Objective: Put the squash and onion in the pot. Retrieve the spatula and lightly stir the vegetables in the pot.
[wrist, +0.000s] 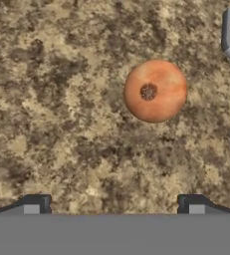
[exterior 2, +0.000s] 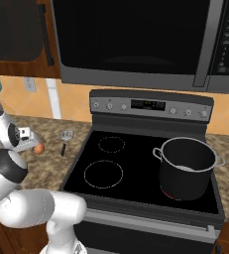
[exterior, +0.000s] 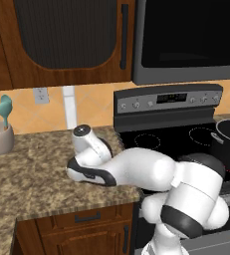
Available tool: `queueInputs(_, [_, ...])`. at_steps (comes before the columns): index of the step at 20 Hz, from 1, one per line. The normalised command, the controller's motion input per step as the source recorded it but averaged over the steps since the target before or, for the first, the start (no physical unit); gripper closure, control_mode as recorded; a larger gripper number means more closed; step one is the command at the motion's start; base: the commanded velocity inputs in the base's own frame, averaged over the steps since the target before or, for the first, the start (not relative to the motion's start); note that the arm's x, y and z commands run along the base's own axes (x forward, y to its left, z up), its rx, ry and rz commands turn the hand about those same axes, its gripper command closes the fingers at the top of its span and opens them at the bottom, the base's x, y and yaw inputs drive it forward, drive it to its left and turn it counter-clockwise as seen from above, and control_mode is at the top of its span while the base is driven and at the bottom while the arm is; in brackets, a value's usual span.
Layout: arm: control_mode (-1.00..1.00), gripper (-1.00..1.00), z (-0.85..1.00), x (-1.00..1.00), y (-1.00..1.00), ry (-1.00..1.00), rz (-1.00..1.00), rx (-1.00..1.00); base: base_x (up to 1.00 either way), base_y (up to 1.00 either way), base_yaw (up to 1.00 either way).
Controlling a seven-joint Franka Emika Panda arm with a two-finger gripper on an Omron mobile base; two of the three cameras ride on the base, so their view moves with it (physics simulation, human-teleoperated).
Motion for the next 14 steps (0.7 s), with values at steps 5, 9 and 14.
queueInputs(5, [-1.00, -1.00, -0.15, 0.23, 0.00, -0.03, -0.06, 0.00, 0.00, 0.00, 0.00])
queueInputs(9, [-1.00, -1.00, -0.03, 0.10, 0.00, -0.04, -0.10, 0.00, 0.00, 0.00, 0.00])
queueInputs(14, [-1.00, -1.00, -0.09, 0.30, -0.20, 0.00, -0.12, 0.00, 0.00, 0.00, 0.00])
